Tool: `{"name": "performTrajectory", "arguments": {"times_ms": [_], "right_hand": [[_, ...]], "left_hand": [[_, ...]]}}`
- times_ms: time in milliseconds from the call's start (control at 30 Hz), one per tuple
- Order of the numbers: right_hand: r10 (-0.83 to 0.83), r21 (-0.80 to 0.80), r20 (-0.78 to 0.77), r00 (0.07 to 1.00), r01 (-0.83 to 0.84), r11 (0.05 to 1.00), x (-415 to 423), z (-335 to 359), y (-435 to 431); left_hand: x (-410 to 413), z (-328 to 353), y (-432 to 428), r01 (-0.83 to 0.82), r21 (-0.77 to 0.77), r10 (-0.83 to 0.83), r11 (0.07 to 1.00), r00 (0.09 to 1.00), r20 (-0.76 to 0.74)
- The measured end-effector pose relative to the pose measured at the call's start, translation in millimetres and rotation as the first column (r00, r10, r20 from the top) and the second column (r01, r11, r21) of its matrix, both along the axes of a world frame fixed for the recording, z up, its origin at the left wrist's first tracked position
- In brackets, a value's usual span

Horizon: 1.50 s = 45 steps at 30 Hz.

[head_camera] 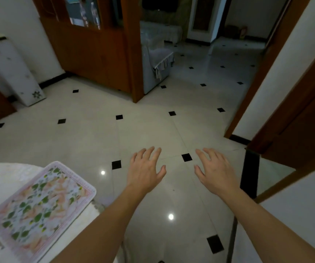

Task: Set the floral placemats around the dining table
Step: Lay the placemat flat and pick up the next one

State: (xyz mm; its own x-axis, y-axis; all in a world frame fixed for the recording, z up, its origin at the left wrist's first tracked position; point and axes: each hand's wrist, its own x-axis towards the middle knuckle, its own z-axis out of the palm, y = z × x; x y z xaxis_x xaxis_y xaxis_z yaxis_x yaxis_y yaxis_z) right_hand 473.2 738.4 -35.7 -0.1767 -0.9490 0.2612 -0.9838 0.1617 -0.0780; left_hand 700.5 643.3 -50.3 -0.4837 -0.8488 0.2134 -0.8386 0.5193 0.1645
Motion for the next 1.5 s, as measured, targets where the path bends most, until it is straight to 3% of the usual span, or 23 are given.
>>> {"name": "performTrajectory", "arguments": {"times_ms": [500,767,1033,1267,1500], "right_hand": [[0.269,0.066,0.057,0.961,-0.272,0.96,20,-27,-236],[0.505,0.088,0.069,0.86,-0.509,0.856,28,-36,-403],[0.772,0.112,0.086,0.63,-0.776,0.621,105,-44,-509],[0.939,0.091,0.14,0.314,-0.948,0.304,233,-45,-525],[0.992,0.098,0.126,0.017,-0.995,0.004,371,-55,-508]], "left_hand": [[30,-19,-160,-0.285,0.004,0.285,0.959,0.959,0.006],[44,-22,-261,-0.538,0.003,0.538,0.843,0.843,0.026],[81,-26,-288,-0.804,0.028,0.803,0.593,0.594,0.046],[153,-28,-242,-0.962,0.034,0.959,0.273,0.275,0.075],[224,-53,-194,-0.993,0.117,0.996,-0.012,-0.002,0.085]]}}
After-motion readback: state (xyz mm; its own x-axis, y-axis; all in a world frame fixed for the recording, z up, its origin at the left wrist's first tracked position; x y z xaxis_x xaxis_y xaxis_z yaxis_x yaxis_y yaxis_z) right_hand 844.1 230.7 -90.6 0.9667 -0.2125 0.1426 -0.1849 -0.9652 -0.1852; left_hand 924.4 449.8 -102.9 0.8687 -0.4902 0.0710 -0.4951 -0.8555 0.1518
